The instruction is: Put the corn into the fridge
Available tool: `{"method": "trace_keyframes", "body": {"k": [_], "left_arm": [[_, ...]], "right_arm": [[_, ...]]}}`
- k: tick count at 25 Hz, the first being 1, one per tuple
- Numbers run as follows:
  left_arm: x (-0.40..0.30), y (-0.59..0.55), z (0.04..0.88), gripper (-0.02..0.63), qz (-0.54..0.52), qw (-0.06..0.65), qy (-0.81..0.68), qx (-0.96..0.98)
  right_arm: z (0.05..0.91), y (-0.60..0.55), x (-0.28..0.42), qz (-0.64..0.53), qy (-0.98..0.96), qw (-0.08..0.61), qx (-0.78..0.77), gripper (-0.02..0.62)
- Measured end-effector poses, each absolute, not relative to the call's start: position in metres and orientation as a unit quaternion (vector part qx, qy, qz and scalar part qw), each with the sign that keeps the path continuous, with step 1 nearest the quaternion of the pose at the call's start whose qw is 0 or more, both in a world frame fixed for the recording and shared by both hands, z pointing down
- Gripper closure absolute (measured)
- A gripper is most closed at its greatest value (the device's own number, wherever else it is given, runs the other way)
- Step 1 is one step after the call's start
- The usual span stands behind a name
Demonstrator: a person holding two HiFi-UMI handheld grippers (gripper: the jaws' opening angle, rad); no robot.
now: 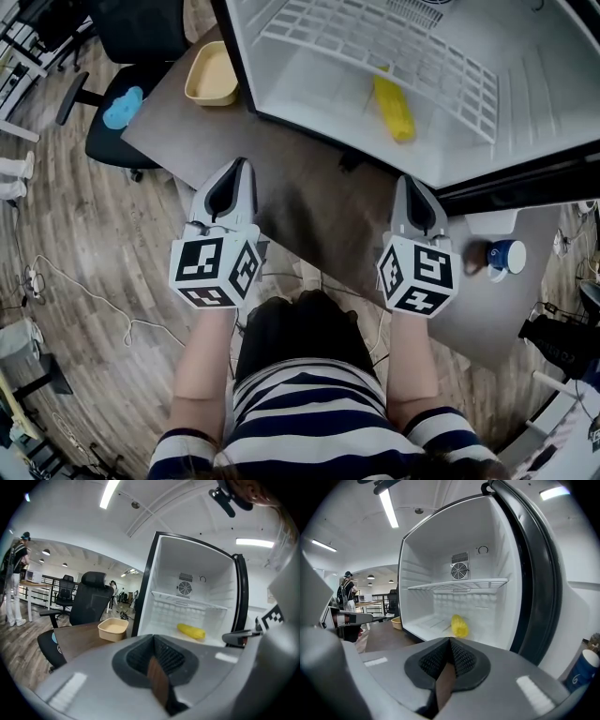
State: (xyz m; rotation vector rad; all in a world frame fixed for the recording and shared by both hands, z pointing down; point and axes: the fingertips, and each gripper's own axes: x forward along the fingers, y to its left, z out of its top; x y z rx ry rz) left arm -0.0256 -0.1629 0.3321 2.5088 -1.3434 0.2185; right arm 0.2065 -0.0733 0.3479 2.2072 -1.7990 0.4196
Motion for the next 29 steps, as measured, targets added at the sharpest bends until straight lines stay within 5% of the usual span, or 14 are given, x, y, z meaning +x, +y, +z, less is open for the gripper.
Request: {"method": "trace_keyframes", "body": {"k": [29], "left_arm": [[-0.045,-0.144,0.337,0.606,0.085,0.147,-0.478,0.862]], "right_arm": [[0.352,-0.064,0.187,0.164,-0.648,0.113,0.735,0.598]]}}
